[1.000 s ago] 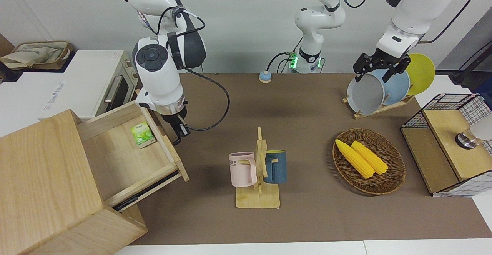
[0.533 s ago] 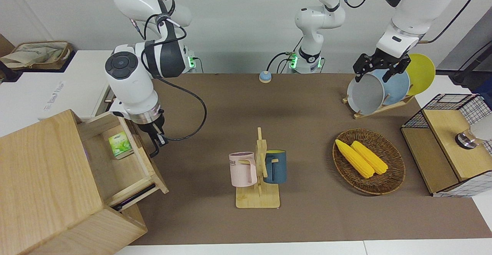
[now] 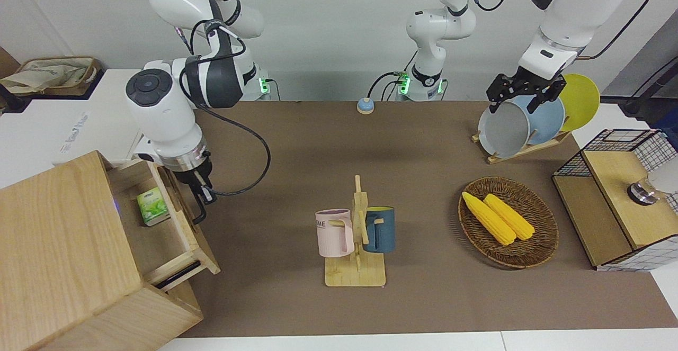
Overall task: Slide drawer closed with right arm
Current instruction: 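Continue pushing the drawer into the cabinet with the right arm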
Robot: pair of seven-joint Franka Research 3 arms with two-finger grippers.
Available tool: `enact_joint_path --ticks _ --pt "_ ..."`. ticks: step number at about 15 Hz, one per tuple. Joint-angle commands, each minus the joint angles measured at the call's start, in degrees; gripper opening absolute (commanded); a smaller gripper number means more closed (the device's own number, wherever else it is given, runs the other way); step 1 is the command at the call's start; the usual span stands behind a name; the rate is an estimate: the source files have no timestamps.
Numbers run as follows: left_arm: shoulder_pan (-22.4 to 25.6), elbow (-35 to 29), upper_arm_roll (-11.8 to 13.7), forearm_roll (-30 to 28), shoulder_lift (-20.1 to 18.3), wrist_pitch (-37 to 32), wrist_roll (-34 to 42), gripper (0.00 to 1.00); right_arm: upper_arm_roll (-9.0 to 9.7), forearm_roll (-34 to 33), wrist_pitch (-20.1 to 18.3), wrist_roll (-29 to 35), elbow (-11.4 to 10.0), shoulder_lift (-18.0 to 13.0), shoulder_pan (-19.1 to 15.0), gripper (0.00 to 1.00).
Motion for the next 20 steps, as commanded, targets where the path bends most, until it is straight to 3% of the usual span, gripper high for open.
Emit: enact_joint_path --ticks 1,8,13,17,20 --pt "0.31 1.49 -0.39 0.98 0.65 -1.13 0.56 0.99 1.12 -0.45 2.2 -1.94 1.27 1.18 -2.31 0.0" --pt "0.31 1.4 -0.39 0.98 0.65 -1.13 0.56 0.99 0.95 -0.63 3.35 -6.85 1.27 1.45 -4.33 0.0" --pt "0.31 1.49 -0.39 0.98 0.65 -1.13 0.56 0.99 0.95 -0.63 3.35 -6.77 1.27 1.62 -4.34 0.0" --pt "0.31 1.4 -0.39 0.98 0.65 -1.13 0.47 0.99 1.47 -0.54 1.77 -6.51 1.01 1.27 -2.76 0.0" --pt "0.31 1.49 -0.39 0.98 0.65 -1.13 0.56 0.99 1.56 -0.19 -0.95 -6.95 0.92 0.84 0.31 0.0"
